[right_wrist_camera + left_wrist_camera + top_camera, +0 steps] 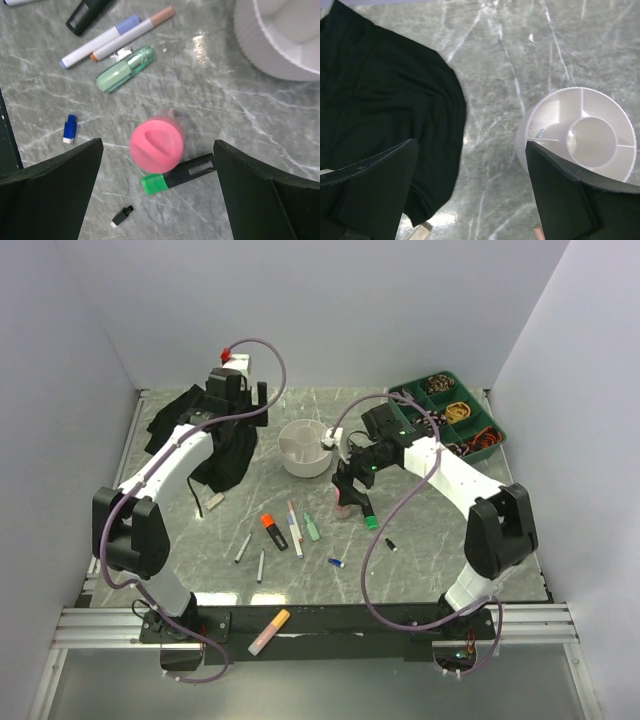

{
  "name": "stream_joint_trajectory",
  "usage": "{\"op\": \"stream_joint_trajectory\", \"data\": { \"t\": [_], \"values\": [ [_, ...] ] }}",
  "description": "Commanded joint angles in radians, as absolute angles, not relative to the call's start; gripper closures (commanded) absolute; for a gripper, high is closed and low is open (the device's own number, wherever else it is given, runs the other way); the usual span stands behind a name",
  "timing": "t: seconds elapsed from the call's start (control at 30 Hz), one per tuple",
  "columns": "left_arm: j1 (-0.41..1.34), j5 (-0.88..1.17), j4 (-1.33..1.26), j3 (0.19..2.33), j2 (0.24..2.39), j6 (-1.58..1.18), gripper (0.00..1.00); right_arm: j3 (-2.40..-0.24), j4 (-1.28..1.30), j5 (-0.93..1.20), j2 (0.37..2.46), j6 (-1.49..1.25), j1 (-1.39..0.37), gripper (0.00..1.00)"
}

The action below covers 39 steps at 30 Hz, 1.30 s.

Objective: Sort the stationery into containers
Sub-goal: Pick up the stationery from the center of the board.

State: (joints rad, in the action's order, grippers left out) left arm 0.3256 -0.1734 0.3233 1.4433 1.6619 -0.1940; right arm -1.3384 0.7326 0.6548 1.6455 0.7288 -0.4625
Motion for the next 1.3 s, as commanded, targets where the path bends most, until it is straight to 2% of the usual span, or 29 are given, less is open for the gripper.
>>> {"op": "stream_joint_trajectory", "data": {
  "t": [0.0, 0.47, 0.8, 0.9, 0.93, 1.0, 1.03, 1.27],
  "values": [
    [0.304, -0.19, 0.295, 1.44, 1.6, -0.173, 0.05, -1.408, 0.775, 0.617, 1.704, 0.741, -0.477, 0.0],
    [0.262, -0.175, 0.299, 1.42, 1.605, -0.196, 0.05, -1.43, 0.749, 0.526, 1.784, 0.726, -0.518, 0.0],
    [0.256, -0.167, 0.301, 1.41, 1.603, -0.206, 0.05, -1.414, 0.721, 0.496, 1.787, 0.71, -0.534, 0.19],
    [0.255, -0.167, 0.299, 1.401, 1.598, -0.206, 0.05, -1.408, 0.722, 0.492, 1.786, 0.71, -0.537, 0.33],
    [0.255, -0.167, 0.298, 1.397, 1.597, -0.206, 0.05, -1.407, 0.724, 0.491, 1.787, 0.712, -0.538, 0.42],
    [0.255, -0.167, 0.298, 1.391, 1.592, -0.204, 0.05, -1.407, 0.735, 0.492, 1.773, 0.722, -0.543, 0.53],
    [0.255, -0.167, 0.296, 1.388, 1.591, -0.206, 0.05, -1.411, 0.745, 0.498, 1.767, 0.727, -0.543, 0.63],
    [0.249, -0.176, 0.284, 1.359, 1.563, -0.199, 0.05, -1.584, 0.874, 0.537, 1.713, 0.761, -0.545, 0.89]
  ]
}}
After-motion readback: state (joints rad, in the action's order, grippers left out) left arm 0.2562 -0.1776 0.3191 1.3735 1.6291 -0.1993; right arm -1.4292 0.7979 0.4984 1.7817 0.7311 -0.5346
